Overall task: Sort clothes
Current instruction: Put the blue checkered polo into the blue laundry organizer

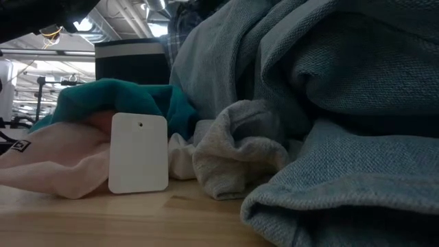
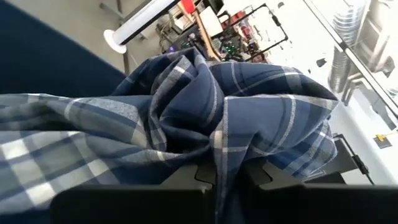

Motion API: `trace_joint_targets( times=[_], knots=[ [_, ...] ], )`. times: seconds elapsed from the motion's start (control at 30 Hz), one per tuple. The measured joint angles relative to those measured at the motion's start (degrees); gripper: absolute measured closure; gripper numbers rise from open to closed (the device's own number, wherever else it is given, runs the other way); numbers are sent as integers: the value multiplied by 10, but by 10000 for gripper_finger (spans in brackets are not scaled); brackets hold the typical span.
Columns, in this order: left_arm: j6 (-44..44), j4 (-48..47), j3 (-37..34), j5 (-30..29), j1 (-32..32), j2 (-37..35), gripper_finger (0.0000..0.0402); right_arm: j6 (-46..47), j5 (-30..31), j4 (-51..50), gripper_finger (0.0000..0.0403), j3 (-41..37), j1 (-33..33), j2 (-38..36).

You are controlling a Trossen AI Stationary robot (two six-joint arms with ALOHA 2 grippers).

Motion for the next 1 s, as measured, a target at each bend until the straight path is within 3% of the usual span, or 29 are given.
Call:
trace_joint_targets(
  times=[0.17, 0.5, 0.6, 1.0],
  knots=[
    [1, 0, 0, 0, 0, 0, 222, -1, 14, -52, 357, 0, 0, 10],
    [2, 0, 0, 0, 0, 0, 222, 12, 14, -252, 246, 11, 5, -6],
    [4, -1, 0, 0, 0, 0, 222, 11, 14, -270, 227, 9, 10, -36],
    [12, -3, 0, -2, 0, 0, 222, 15, 13, -320, 209, 13, 76, -161]
  ],
)
